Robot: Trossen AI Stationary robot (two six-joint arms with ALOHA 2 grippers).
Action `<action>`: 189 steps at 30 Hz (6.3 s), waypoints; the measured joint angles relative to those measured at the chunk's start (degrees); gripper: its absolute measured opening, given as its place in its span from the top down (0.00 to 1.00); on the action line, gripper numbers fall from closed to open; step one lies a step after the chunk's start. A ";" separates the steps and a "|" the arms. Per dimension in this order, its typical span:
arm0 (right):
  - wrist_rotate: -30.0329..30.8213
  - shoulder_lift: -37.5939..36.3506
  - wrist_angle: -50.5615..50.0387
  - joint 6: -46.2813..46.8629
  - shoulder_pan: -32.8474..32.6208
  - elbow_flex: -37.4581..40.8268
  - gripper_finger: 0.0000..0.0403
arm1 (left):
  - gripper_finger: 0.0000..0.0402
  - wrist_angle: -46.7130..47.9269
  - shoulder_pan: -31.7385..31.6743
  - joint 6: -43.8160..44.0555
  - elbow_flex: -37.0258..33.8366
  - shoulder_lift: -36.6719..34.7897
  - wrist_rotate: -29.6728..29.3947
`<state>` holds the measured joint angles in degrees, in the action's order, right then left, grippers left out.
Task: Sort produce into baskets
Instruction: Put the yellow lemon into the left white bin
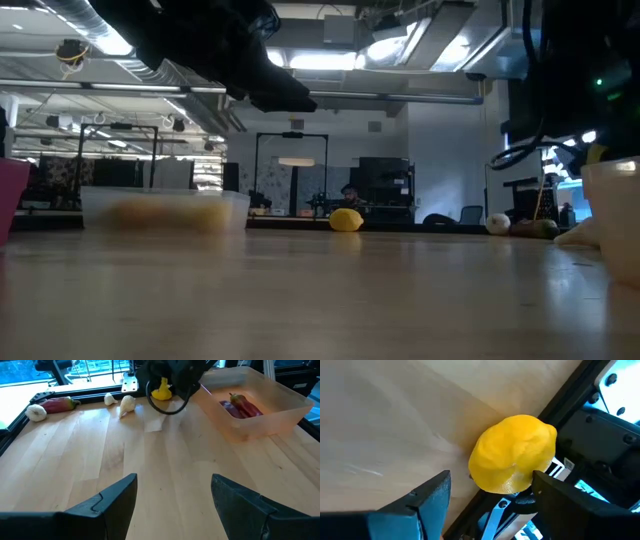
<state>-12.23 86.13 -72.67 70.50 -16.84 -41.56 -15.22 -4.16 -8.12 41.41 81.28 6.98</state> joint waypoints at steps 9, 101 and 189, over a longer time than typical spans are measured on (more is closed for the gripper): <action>2.14 1.68 1.59 -2.00 0.00 -0.26 0.36 | 0.37 0.04 0.02 0.00 0.00 0.00 0.00; 71.75 1.72 42.83 -81.53 1.89 -13.57 0.61 | 0.37 -12.21 -3.95 15.05 0.02 0.31 -3.85; 52.13 3.01 59.29 -56.81 5.22 -19.78 0.29 | 0.57 25.10 -15.75 17.21 2.36 -21.49 -32.10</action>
<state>39.90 89.14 -13.38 13.69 -11.62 -61.34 9.88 -19.91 9.09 43.77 59.78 -25.12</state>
